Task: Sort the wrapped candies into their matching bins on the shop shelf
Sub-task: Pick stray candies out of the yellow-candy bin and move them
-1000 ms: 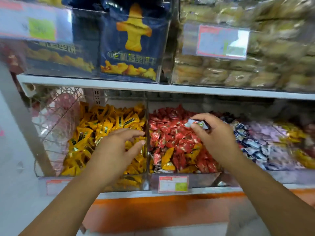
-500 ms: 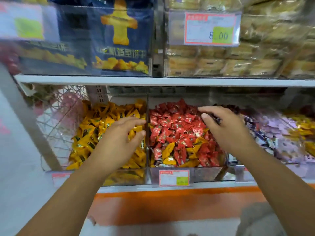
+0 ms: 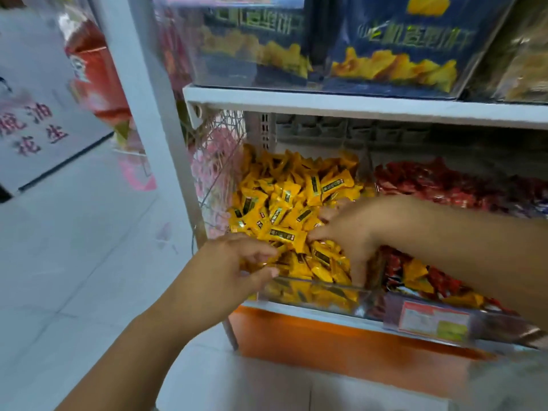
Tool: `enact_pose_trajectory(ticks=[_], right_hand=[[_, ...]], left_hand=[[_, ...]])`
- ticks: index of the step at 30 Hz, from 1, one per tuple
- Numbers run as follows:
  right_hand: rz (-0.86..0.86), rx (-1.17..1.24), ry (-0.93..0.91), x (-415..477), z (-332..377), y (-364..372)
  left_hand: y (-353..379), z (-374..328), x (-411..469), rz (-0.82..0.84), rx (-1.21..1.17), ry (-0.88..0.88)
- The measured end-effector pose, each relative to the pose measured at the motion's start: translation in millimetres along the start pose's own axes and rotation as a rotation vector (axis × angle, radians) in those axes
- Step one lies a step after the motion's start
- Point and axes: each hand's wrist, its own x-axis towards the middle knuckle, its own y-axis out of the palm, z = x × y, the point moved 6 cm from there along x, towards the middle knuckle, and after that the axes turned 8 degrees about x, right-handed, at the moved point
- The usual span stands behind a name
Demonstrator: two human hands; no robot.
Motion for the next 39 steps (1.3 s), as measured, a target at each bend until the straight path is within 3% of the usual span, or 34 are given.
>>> enact_pose_trajectory(ticks=[4,7,13,19,22,25,29,31,39], right_hand=[[0.009,-0.05,-0.033,17,12,7],[-0.042,0.084,-0.132,20,11,3],[-0.177,0.546,-0.26,22,7,-15],[-0.401,1.211,-0.285,24,-5,-48],[-0.231,1.384,-0.415,14,0,-58],[-0.146,1.177,-0.397,-8,-13,-59],[-0.05,0.562,-0.168,-10,-27,-36],[-0.005,0.368,-0.068,0,-27,-22],[0.137,-0.023,-0.015,32,-27,-9]], left_hand=[[3,7,1,0.038,-0.062,-0.018],[5,5,5,0.052,-0.04,-0.029],[6,8,6,0.057,-0.085,-0.052],[6,8,5,0.013,-0.051,-0.023],[7,6,8,-0.053,-0.002,0.036],[6,2,12,-0.119,0.036,0.118],[12,-5,23,-0.132,0.079,0.188],[16,-9,31,-0.122,0.097,0.219],[35,-15,56,-0.105,0.148,0.267]])
